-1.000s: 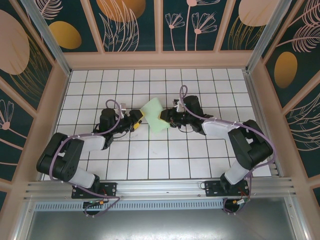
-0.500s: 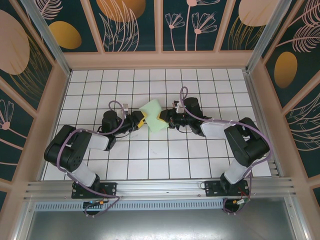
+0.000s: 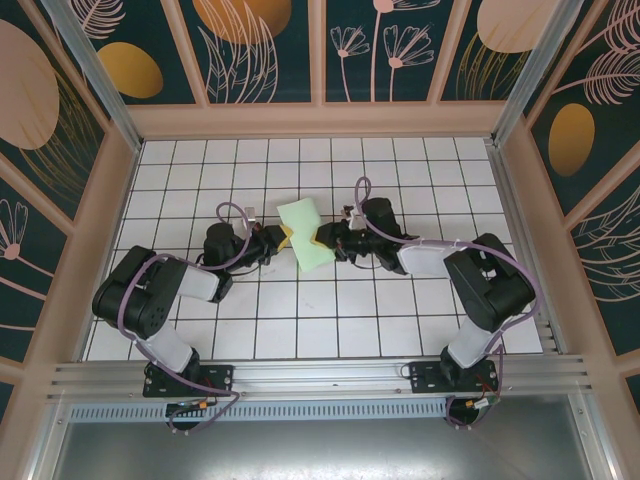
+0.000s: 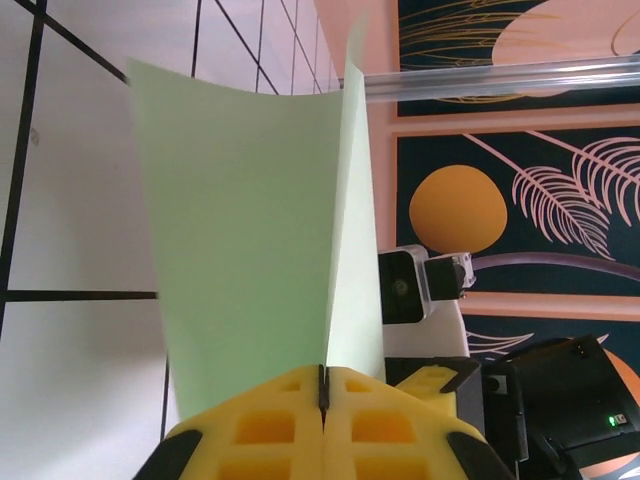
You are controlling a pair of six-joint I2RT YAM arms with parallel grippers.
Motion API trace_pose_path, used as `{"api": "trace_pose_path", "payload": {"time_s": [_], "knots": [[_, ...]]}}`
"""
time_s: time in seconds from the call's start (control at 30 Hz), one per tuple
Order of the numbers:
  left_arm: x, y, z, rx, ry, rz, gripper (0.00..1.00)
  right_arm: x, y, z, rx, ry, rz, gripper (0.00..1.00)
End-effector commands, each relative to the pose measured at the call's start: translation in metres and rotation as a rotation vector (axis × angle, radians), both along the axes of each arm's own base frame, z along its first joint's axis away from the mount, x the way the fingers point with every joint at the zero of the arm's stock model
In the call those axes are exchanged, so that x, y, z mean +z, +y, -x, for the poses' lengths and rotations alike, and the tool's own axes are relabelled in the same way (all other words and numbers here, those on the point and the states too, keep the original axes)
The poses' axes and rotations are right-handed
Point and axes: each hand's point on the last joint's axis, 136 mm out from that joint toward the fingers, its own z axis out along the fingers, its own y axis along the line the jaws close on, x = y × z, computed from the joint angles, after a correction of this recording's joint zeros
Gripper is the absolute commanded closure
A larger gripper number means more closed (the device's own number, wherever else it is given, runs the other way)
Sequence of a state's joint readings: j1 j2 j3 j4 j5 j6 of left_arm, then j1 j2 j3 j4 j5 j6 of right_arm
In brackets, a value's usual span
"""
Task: Fold a paper plane with a square sheet of paper (pick it up from the middle)
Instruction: First fold in half a square sheet of paper at the center of the table.
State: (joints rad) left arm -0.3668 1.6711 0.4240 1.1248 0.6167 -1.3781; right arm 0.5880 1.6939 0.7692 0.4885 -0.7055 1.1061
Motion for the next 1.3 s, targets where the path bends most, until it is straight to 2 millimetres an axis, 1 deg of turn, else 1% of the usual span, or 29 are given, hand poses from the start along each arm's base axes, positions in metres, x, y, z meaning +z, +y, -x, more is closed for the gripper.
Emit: {"api": "trace_pose_path", "payload": {"time_s": [0.0, 0.13, 0.27, 0.3, 0.4, 0.5, 0.6, 0.67, 0.7, 0.8, 0.9, 1.0, 1.03, 1.1, 1.27], "knots": [[-0.003, -0.001, 0.000, -0.006, -0.031, -0.030, 1.00, -0.020, -0.002, 0.005, -0.004, 0.031, 0.058, 0.59], [-0.017, -0.003, 0.000, -0.029, -0.004, -0.094, 1.00, -0.030, -0.005, 0.008, -0.010, 0.045, 0.115, 0.47], [-0.030, -0.004, -0.001, -0.055, 0.021, -0.161, 1.00, -0.040, -0.016, 0.009, -0.031, 0.063, 0.205, 0.34], [-0.031, -0.003, -0.001, -0.057, 0.024, -0.171, 1.00, -0.042, -0.019, 0.010, -0.037, 0.067, 0.227, 0.32], [-0.034, -0.005, -0.002, -0.064, 0.027, -0.173, 1.00, -0.048, -0.026, 0.014, -0.047, 0.088, 0.277, 0.29], [-0.035, -0.007, -0.001, -0.073, 0.034, -0.163, 1.00, -0.053, -0.036, 0.020, -0.058, 0.104, 0.329, 0.27], [-0.034, -0.011, 0.002, -0.081, 0.032, -0.159, 1.00, -0.051, -0.045, 0.020, -0.066, 0.081, 0.375, 0.26], [-0.034, -0.014, 0.003, -0.088, 0.030, -0.159, 1.00, -0.049, -0.052, 0.017, -0.066, 0.053, 0.409, 0.25], [-0.043, -0.015, 0.005, -0.091, 0.053, -0.168, 1.00, -0.046, -0.056, 0.015, -0.062, 0.033, 0.421, 0.25], [-0.047, -0.018, 0.007, -0.095, 0.061, -0.178, 1.00, -0.039, -0.060, 0.009, -0.020, -0.044, 0.442, 0.24], [-0.053, -0.020, 0.009, -0.090, 0.073, -0.202, 1.00, -0.038, -0.060, 0.006, 0.046, -0.102, 0.449, 0.24], [-0.059, -0.023, 0.011, -0.090, 0.084, -0.235, 1.00, -0.039, -0.051, 0.008, 0.136, -0.136, 0.431, 0.24], [-0.061, -0.024, 0.012, -0.091, 0.088, -0.247, 1.00, -0.038, -0.055, 0.000, 0.140, -0.147, 0.425, 0.25], [-0.065, -0.025, 0.013, -0.088, 0.096, -0.267, 1.00, -0.041, -0.055, -0.006, 0.155, -0.153, 0.438, 0.25], [-0.075, -0.025, 0.012, -0.083, 0.118, -0.319, 1.00, -0.054, -0.048, -0.015, 0.202, -0.135, 0.447, 0.27]]}}
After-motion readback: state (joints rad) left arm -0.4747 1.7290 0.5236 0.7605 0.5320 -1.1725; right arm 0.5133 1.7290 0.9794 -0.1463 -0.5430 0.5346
